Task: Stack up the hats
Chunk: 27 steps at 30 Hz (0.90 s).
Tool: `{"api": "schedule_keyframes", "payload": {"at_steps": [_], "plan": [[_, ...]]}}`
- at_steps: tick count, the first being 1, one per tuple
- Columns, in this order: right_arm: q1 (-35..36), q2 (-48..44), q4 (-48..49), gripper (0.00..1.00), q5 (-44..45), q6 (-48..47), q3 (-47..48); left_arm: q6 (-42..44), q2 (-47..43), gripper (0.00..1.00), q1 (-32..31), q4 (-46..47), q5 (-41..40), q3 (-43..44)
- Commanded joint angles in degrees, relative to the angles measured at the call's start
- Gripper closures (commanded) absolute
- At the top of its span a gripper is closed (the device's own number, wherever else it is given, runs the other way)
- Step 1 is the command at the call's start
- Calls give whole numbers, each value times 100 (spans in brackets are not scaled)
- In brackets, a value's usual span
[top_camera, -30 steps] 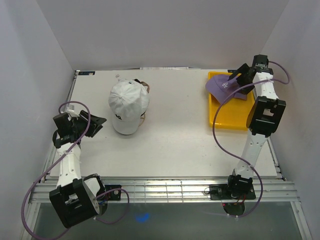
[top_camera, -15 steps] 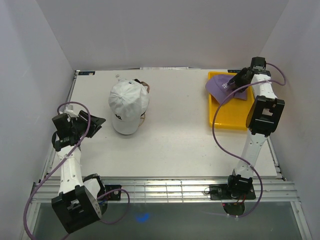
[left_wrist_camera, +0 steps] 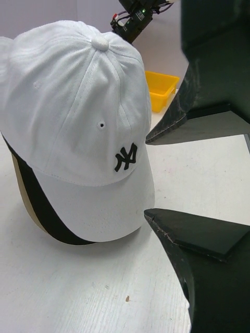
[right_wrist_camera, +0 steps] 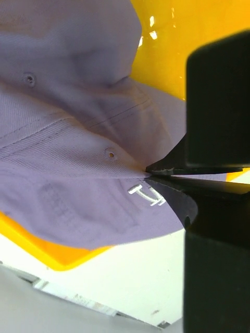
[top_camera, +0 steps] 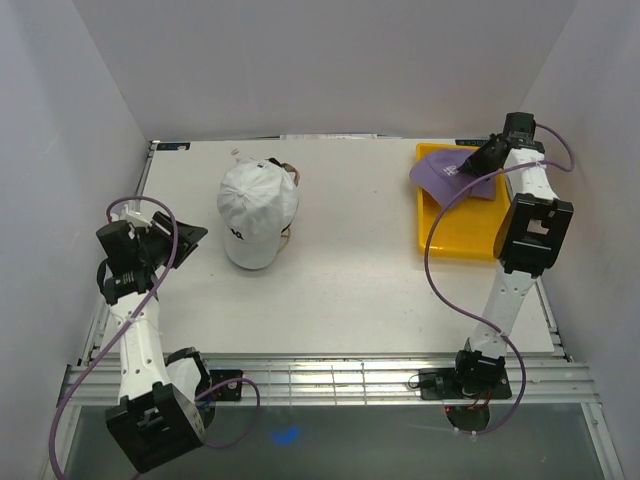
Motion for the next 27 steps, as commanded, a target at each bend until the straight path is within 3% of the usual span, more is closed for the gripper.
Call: {"api": "schedule_keyframes", "payload": {"at_steps": [1,6,11,20,21,24,25,27], "plan": [[-14,-960,314,92,-203,194,29,130,-152,37,-24,-30,53,378],[21,-1558,297,92,-326,405,3,96,-3,35,-24,75,184,869],[231,-2191,392,92,-370,484,-330,-98,155,34,-50,497,834,1292],[907,-3246,473,92,-406,678,-744,-756,410,32,-647,1384,1459,2268],[987,-3360,472,92,-371,730,-744,-888,410,32,-735,1803,1485,2242],[1190,-3502,473,92,-318,879,-622,-1433,322,30,-1682,2727,820,2014],[1364,-3493,368,92,-292,915,-517,-1460,375,30,-2442,2809,556,2031],[1497,-3476,218,92,-309,959,-104,-1346,698,30,-3158,2783,-103,2241]]}}
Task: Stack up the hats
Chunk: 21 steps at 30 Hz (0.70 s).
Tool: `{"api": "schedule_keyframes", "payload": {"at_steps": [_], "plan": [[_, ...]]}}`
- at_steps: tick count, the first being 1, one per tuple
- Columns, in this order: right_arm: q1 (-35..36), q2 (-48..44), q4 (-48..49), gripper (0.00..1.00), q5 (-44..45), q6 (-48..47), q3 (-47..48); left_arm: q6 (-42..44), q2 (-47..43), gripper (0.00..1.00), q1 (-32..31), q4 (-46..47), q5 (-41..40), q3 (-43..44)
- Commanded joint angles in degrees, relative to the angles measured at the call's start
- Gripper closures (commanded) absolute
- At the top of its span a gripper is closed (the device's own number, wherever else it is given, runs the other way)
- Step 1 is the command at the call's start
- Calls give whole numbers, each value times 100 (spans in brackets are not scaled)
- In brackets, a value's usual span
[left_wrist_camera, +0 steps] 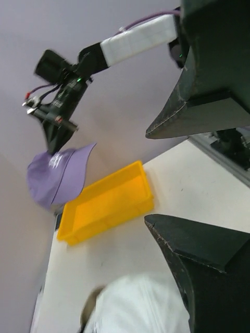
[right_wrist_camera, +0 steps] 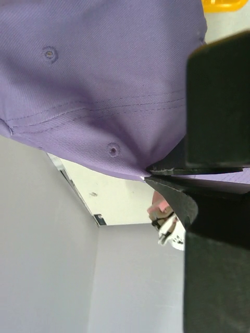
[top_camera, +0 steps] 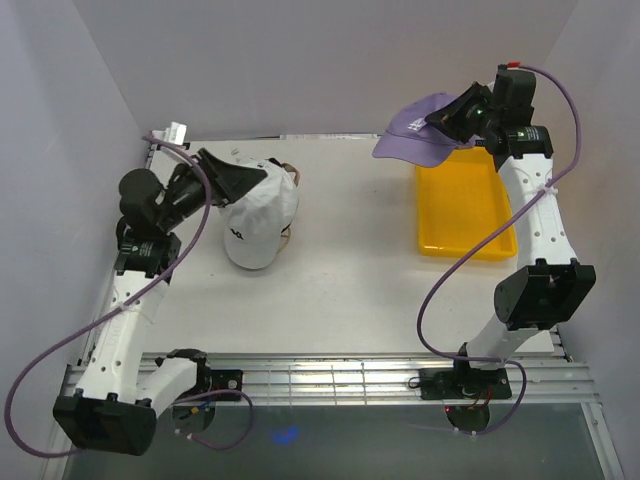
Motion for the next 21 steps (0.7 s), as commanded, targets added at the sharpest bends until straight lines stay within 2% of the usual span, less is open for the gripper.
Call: {"api": "schedule_keyframes", "payload": {"at_steps": [1,3,4,7,12,13,14,16,21], "plan": [[217,-247,-1,92,60,212,677,-207,341,30,-1426,582,-865,213],[384,-335,-98,92,253,203,977,-321,658,30,-1973,827,-1314,293],[436,-396,-55,92,297,203,986,-382,746,29,-2411,915,-1463,310],[568,-686,129,92,403,247,767,-673,1044,29,-3063,1101,-1973,407],[867,-1221,516,92,579,238,292,-1584,1168,27,-3470,1731,-2676,205],[902,-1301,578,92,640,238,91,-1674,1247,11,-3566,1768,-2773,196],[955,-1372,631,92,675,256,20,-1745,1291,11,-3637,1769,-2887,214],[1025,-1495,701,92,763,265,-86,-1841,1370,3,-3821,1777,-3194,266],[1289,-1627,754,92,948,177,-156,-2140,1643,3,-4015,1944,-3415,319]]}}
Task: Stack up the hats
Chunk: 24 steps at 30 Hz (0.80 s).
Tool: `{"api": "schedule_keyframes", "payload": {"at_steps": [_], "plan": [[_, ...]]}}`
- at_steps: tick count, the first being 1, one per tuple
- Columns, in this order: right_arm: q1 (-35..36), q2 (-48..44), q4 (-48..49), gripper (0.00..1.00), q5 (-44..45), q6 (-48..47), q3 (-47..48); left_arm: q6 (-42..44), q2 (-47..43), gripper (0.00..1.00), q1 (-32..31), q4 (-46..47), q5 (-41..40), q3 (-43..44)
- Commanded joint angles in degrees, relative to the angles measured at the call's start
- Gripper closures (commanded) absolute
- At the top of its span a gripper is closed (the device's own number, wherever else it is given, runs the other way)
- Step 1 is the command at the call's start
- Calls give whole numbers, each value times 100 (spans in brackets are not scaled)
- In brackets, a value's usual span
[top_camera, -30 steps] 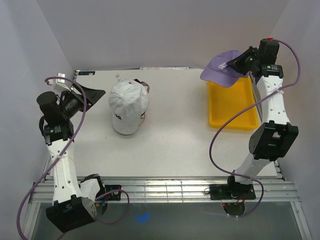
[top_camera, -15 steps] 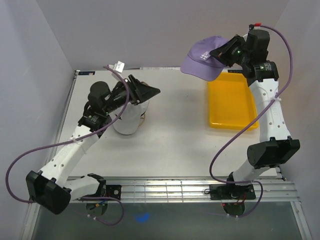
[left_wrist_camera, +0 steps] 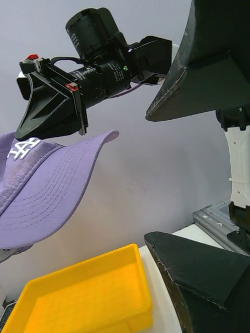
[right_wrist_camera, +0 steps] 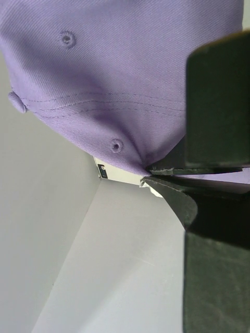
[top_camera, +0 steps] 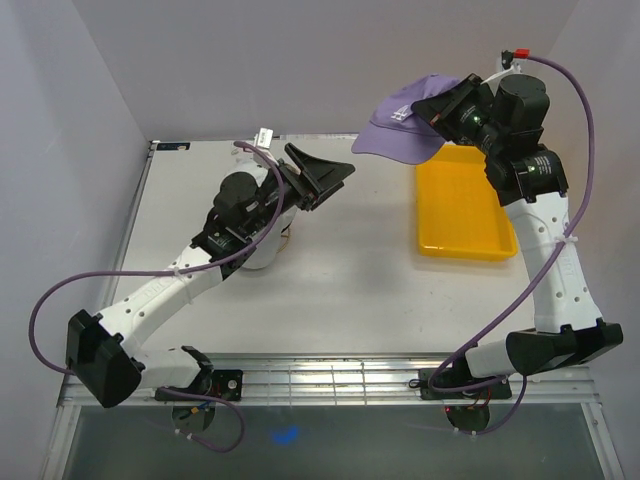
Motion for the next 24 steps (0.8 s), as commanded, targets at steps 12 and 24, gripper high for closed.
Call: {"api": "schedule_keyframes", "payload": {"at_steps": [12,24], "plan": [[621,-288,778,92,449,-233,-429,-1018,410,5,-290,685,-669,116],[1087,-323,874,92,554,-443,-509,-1274,621,20,-298,852,-766,160]]}}
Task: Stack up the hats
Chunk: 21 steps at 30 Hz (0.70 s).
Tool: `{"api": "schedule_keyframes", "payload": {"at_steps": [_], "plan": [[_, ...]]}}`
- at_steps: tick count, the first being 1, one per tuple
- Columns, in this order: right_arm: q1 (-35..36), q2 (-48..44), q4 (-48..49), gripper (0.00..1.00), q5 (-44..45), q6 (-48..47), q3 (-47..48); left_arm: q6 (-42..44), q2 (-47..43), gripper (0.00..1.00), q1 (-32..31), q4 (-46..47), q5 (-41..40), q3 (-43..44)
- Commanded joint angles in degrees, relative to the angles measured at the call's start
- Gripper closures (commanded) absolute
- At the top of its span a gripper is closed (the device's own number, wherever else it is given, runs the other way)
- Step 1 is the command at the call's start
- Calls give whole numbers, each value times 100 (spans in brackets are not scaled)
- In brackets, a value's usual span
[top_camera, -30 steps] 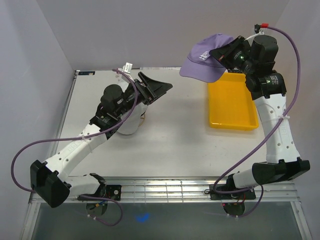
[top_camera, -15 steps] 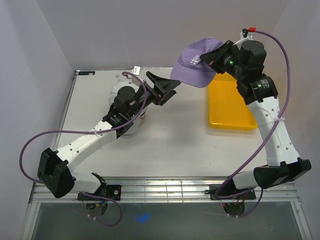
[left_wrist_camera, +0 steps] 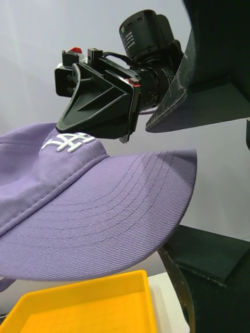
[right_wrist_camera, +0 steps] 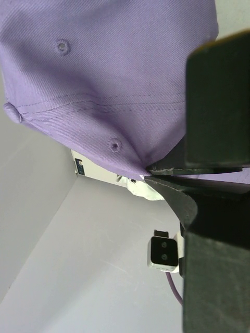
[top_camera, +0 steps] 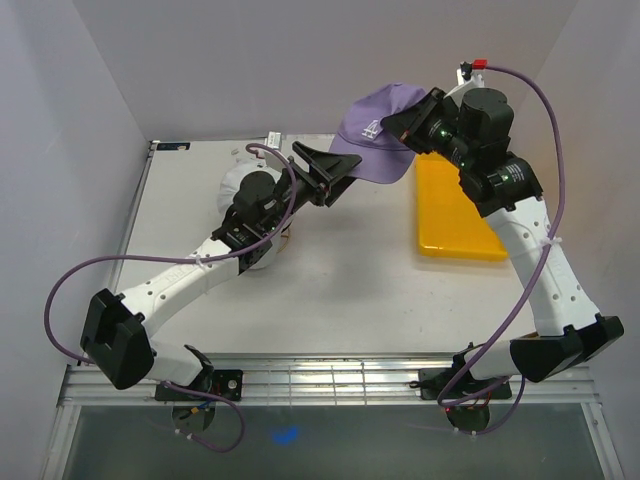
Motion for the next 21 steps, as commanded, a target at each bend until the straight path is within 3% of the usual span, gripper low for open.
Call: {"api": "schedule_keyframes", "payload": {"at_steps": [1,8,12,16,18,21], "plan": [[138,-216,512,92,117,-166,29,-111,-100,22,-30,157,-161,92],[253,-278,529,92,73,-263,-59,-129,-65,50,14,184,-135,206],[297,-366,529,92,47,-324,-181,-181,-74,71,154,184,-12,171],[323,-419,529,92,-32,-351,-314,-216,-109,79,304,245,190,101],[332,-419,503,92,-32,-377,-331,-208,-118,100,383,281,322,74],[349,-410,494,92,-50,-404,-340,-217,-171,100,480,307,410,-31]]}}
